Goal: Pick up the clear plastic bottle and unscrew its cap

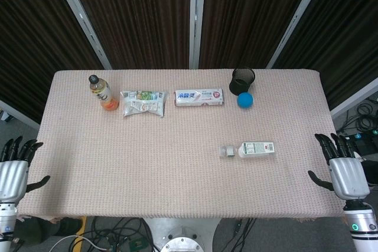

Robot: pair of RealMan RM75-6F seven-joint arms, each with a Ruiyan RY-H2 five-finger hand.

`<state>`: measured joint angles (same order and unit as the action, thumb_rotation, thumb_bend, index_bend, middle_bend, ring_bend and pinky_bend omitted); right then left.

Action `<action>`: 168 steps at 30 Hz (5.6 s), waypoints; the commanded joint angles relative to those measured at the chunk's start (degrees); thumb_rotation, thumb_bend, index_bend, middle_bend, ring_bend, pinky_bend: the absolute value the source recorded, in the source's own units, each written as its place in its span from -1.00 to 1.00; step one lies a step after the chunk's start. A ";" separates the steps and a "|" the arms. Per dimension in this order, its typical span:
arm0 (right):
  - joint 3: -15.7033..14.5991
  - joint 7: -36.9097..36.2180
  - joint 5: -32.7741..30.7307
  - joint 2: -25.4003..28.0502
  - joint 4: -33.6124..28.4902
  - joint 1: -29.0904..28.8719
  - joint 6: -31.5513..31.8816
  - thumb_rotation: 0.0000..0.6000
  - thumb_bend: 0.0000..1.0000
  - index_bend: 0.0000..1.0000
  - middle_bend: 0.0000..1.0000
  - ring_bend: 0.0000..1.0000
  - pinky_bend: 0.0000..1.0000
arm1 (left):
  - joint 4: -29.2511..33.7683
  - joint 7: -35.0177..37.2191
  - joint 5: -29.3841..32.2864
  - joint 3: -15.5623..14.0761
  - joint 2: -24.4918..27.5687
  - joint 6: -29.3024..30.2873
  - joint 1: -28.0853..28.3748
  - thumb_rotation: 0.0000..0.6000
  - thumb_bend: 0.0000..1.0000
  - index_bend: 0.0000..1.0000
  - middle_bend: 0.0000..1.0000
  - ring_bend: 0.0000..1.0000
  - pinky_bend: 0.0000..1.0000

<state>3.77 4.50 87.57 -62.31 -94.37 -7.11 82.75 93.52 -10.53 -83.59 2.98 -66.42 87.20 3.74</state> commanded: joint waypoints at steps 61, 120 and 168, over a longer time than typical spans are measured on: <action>6.49 -25.31 2.51 -25.49 16.20 -34.81 -26.19 1.00 -0.10 0.30 0.09 -0.10 0.01 | 2.10 14.47 -8.94 4.52 1.11 -10.43 14.70 1.00 -0.80 -0.56 -0.69 -0.95 -0.95; 7.73 -37.93 -2.22 -40.44 27.62 -44.38 -27.15 1.00 0.33 0.39 0.15 -0.05 0.05 | -1.06 26.32 -9.64 5.79 -11.45 -10.75 27.53 1.00 -0.81 -0.56 -0.68 -0.95 -0.92; 6.37 -39.06 -1.38 -38.80 25.22 -43.79 -25.57 1.00 0.36 0.39 0.16 -0.03 0.06 | -0.65 24.73 -8.91 5.05 -11.63 -9.69 27.70 1.00 -0.81 -0.56 -0.67 -0.95 -0.92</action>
<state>10.13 -34.57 86.23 -101.08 -69.18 -50.86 57.22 92.81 14.23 -92.43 8.02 -78.08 77.45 31.40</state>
